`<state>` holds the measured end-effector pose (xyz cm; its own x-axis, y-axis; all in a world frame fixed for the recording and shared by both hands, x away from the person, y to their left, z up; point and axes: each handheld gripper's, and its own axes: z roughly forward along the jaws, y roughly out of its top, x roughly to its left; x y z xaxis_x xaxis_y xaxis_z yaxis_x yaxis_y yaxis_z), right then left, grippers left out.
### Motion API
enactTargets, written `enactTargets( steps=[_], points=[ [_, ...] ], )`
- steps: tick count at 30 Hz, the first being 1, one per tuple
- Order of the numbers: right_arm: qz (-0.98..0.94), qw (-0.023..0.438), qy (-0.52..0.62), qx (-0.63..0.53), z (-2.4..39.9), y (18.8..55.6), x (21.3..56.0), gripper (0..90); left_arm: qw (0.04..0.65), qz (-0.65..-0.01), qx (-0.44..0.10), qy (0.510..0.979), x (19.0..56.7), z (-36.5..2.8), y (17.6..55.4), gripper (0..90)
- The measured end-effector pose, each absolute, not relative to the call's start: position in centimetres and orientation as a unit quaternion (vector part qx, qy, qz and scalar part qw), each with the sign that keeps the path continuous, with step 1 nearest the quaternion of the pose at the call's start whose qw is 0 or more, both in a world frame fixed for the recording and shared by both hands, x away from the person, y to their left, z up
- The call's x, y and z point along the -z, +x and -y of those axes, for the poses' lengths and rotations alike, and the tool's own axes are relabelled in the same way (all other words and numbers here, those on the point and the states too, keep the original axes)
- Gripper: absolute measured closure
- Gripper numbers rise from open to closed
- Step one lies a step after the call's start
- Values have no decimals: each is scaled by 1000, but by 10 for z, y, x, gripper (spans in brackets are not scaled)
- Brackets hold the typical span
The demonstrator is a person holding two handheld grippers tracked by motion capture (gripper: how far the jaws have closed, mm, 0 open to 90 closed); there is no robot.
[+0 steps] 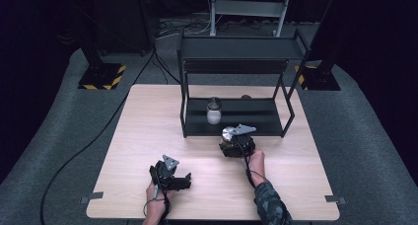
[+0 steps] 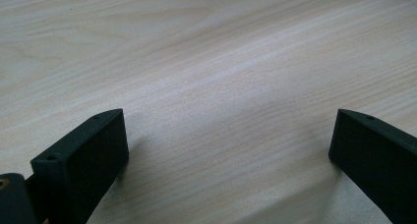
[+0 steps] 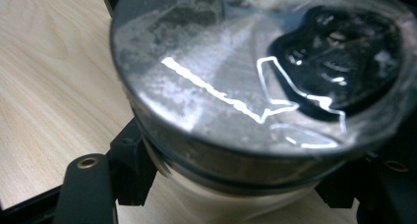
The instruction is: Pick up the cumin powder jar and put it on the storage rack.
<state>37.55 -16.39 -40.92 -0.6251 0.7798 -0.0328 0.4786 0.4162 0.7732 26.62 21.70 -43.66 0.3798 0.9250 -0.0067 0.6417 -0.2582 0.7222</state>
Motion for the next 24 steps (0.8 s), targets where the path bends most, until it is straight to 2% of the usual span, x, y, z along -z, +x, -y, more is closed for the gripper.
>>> enactTargets(
  steps=[24],
  points=[
    [-816,210,383,-378,168,376,391,301,328,-513,-216,763,437,-217,266,11]
  ],
)
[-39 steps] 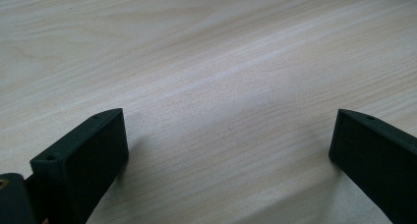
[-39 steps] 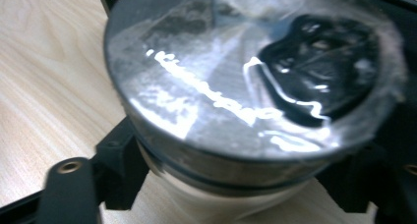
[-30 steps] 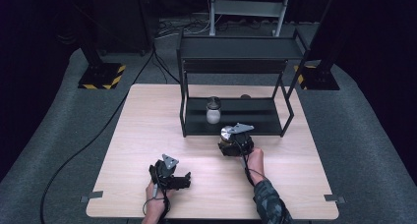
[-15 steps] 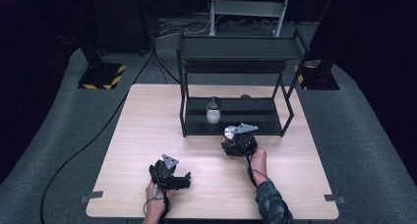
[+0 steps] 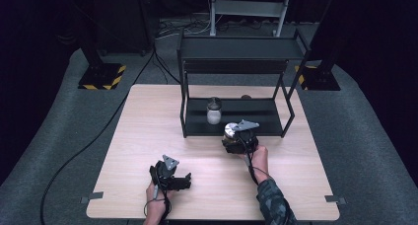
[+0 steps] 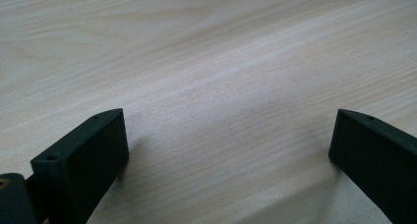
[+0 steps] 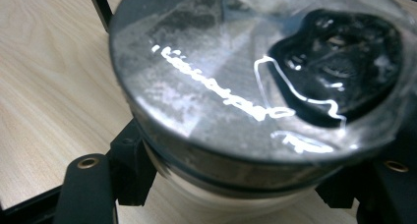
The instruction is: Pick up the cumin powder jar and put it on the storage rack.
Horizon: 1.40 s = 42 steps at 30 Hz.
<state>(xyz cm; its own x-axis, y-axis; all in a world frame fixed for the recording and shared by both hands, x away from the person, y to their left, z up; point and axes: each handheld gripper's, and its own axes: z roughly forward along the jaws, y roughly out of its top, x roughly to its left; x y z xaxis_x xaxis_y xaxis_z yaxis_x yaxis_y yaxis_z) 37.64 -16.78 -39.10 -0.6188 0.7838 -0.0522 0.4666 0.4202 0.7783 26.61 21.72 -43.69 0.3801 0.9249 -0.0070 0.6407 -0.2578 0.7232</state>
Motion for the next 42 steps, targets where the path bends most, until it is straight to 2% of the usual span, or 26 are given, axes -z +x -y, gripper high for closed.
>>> enactTargets(
  steps=[42],
  points=[
    [-802,232,390,-388,175,392,373,301,329,-512,-218,763,437,-217,265,22]
  ],
)
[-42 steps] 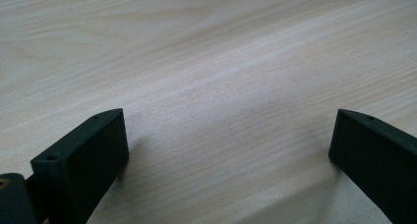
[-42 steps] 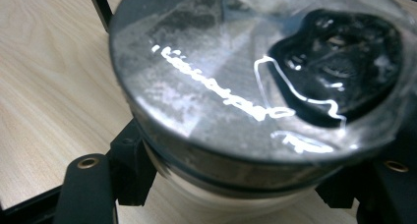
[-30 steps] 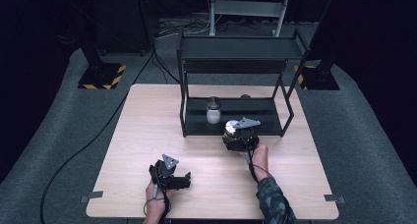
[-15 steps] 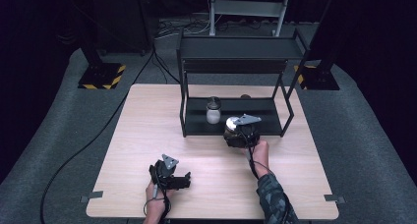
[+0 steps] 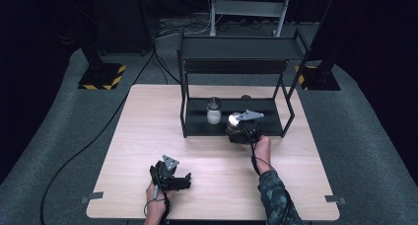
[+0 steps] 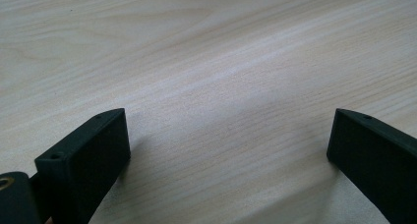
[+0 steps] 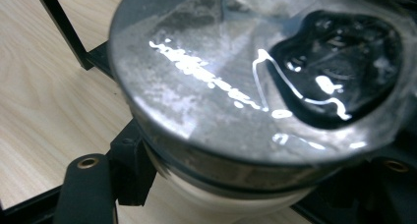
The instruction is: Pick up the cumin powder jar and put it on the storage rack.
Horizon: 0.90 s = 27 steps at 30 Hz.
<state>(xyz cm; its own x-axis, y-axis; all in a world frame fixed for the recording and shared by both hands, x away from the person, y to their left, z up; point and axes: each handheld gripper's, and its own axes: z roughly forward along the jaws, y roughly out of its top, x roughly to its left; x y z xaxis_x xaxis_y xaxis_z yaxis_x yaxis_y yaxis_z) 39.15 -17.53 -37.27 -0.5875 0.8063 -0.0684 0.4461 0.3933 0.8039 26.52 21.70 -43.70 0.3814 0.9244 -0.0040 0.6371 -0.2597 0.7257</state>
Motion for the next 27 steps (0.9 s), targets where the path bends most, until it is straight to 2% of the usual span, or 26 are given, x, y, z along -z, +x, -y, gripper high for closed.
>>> enactTargets(
  steps=[27],
  points=[
    [-795,240,400,-386,176,407,364,301,330,-510,-218,764,437,-217,265,25]
  ],
)
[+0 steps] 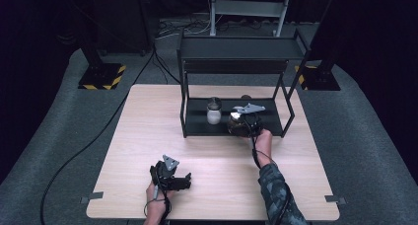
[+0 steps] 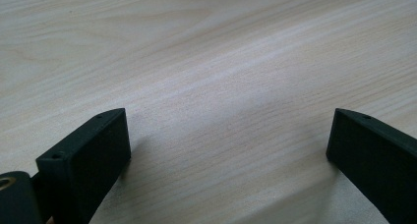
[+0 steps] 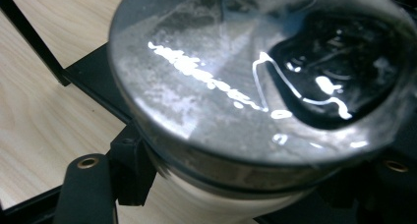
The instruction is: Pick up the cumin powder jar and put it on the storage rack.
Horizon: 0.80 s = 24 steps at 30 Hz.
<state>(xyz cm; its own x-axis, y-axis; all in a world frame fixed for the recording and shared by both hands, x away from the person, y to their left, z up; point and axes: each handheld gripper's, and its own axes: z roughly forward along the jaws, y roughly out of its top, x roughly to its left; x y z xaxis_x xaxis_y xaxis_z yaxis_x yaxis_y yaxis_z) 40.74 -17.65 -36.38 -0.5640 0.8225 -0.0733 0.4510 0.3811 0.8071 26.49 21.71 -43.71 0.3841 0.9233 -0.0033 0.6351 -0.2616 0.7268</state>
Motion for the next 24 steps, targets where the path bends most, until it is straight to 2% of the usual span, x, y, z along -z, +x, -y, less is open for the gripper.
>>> enactTargets(
  steps=[24],
  points=[
    [-800,236,401,-378,174,424,363,301,330,-509,-217,765,437,-218,265,26]
  ],
)
